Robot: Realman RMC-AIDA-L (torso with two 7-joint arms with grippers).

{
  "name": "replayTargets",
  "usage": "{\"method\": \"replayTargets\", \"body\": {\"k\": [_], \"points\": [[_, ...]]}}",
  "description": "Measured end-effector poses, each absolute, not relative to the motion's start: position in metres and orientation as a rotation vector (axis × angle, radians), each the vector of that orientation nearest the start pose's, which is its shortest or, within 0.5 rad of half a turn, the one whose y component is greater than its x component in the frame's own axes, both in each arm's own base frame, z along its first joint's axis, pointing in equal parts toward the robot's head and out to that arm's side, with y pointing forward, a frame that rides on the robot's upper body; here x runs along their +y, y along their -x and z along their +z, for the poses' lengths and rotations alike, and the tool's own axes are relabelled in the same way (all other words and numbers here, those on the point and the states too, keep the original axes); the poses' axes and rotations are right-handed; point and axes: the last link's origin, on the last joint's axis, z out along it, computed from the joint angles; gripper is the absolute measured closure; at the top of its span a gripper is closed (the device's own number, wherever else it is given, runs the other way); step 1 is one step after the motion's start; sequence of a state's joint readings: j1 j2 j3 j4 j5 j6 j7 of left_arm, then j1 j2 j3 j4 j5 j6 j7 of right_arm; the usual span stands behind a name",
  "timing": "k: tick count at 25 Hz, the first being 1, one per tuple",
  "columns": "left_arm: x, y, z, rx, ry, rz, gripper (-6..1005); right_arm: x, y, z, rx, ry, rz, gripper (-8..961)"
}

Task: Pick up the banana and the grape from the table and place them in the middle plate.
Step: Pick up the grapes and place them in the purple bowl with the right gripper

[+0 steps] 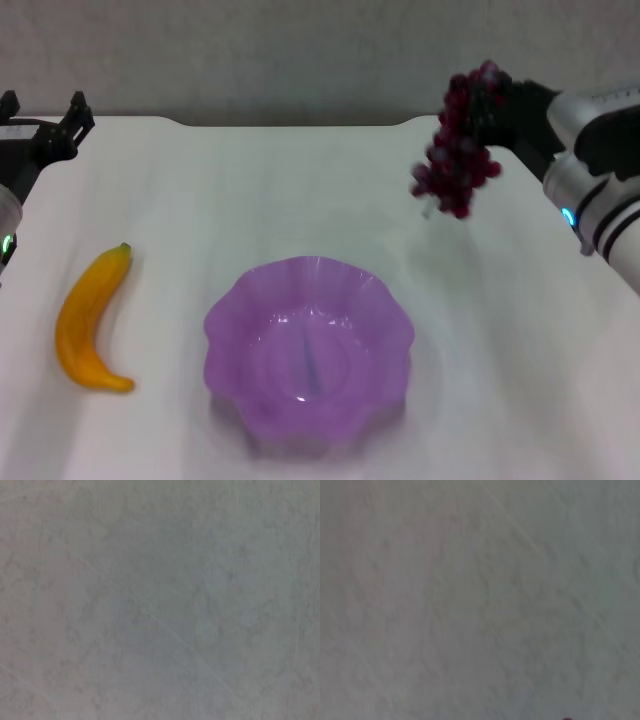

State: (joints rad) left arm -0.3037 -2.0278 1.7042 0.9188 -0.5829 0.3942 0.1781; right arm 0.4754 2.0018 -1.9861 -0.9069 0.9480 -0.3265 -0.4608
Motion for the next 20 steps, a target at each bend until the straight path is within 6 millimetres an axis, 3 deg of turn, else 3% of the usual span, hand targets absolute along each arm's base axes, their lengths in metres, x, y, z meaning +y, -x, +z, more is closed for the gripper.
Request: {"method": "replayTargets", "body": {"k": [13, 20], "points": [[0.402, 0.271, 0.043, -0.628, 1.536, -0.573, 169, 0.422, -0.159, -0.008, 0.442, 1.86, 0.59, 696], [0.404, 0.268, 0.043, -0.625, 1.539, -0.581, 168, 0.411, -0.138, -0.031, 0.373, 1.954, 0.599, 697]]}}
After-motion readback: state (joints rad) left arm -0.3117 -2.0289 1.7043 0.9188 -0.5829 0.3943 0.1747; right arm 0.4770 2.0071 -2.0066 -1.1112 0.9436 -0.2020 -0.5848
